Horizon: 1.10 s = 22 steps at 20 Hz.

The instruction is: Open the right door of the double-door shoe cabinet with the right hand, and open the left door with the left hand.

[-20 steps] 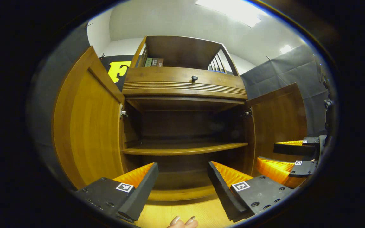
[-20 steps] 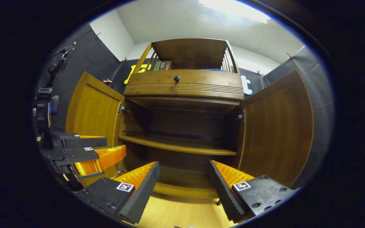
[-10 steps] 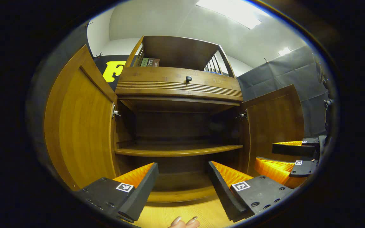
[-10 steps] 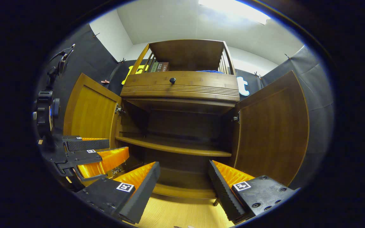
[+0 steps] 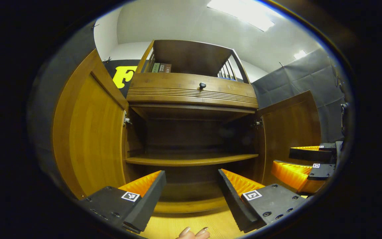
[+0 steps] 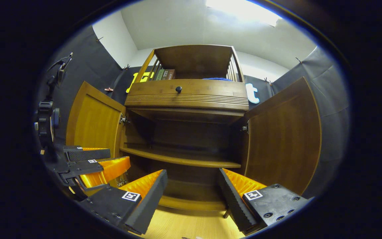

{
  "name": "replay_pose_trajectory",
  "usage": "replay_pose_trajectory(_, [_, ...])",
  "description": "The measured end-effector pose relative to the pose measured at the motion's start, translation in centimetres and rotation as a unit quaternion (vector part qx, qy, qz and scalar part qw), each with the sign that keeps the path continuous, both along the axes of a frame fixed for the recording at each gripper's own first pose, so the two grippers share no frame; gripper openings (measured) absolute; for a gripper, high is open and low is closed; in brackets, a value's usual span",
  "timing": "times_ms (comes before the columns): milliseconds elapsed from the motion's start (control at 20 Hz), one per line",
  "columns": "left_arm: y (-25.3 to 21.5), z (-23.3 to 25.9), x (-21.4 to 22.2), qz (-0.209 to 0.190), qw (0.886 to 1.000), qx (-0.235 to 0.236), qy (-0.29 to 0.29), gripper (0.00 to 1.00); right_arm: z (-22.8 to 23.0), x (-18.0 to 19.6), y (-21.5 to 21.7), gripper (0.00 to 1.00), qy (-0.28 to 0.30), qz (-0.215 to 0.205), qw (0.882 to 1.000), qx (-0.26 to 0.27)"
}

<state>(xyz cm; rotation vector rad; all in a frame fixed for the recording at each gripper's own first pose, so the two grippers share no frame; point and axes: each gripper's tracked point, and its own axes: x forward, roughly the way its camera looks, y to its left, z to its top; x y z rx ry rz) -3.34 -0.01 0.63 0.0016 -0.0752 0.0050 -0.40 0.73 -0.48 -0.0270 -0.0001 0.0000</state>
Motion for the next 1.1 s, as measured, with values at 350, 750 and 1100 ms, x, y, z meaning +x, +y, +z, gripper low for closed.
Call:
replay_pose_trajectory(350, [0.2, 1.4, -0.8, 0.007, 1.0, 0.012, -0.024, 0.96, 1.1, -0.2, -0.2, 0.99, -0.018, -0.003, 1.0, 0.011])
replay_pose_trajectory(750, [-0.1, 2.1, -1.5, 0.007, 0.999, 0.012, -0.033, 0.96, 1.8, -0.7, -0.2, 0.97, -0.027, 0.0, 1.0, 0.007])
replay_pose_trajectory(1100, [0.2, 2.2, -1.9, 0.012, 0.999, 0.011, -0.035, 0.96, 1.1, -1.4, -0.3, 0.97, -0.027, 0.002, 1.0, 0.009])
